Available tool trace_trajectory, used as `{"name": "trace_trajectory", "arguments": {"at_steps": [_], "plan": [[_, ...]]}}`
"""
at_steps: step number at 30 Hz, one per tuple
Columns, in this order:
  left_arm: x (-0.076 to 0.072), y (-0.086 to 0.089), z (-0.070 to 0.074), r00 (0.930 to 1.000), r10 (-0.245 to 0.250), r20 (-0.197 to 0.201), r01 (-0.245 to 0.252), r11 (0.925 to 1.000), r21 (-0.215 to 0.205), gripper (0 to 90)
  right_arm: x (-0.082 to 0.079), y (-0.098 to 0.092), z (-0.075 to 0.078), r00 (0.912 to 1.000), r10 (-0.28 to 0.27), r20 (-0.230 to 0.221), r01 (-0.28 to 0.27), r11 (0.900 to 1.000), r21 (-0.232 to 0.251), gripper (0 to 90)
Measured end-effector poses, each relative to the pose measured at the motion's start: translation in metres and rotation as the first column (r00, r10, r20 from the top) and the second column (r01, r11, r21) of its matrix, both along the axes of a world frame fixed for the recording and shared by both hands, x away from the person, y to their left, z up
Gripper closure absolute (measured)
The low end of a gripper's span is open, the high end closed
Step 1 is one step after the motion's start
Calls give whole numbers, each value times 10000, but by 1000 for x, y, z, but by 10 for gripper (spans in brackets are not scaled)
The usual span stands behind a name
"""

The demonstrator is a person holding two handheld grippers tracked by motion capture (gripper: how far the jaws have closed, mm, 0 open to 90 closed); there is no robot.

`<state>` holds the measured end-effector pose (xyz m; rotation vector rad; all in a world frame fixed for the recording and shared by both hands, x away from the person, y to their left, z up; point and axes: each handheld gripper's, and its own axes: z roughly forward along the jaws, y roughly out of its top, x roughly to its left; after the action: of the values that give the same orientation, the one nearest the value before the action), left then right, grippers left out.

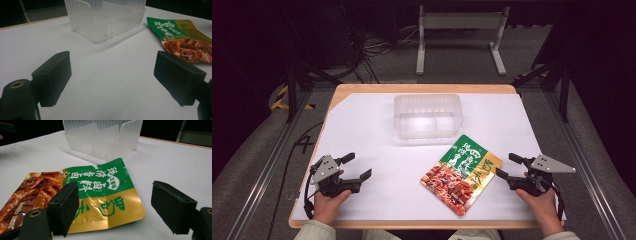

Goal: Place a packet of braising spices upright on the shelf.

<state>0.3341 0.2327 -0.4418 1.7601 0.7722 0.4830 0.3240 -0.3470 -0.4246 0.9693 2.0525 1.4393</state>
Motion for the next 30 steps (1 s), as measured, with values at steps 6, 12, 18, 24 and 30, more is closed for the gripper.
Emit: {"name": "trace_trajectory", "arguments": {"at_steps": [6,12,18,24,30], "plan": [[-2,1,2,9998,173,-114,-174,9998,-92,144,-1,3,6,9997,1,244,1,10000,-94,225],[-5,3,3,9993,347,-158,-350,9992,-179,142,3,5,15,10000,27,-15,-28,9997,-225,231],[-3,3,3,9992,378,-142,-380,9991,-174,142,6,7,22,9999,-143,-92,141,9997,-185,233],[-3,3,3,9991,393,-154,-396,9990,-187,142,15,6,36,9997,-201,-157,201,9998,29,237],[-2,1,3,9992,362,-156,-365,9992,-174,142,35,9,49,9989,-117,-444,114,9999,-53,237]]}}
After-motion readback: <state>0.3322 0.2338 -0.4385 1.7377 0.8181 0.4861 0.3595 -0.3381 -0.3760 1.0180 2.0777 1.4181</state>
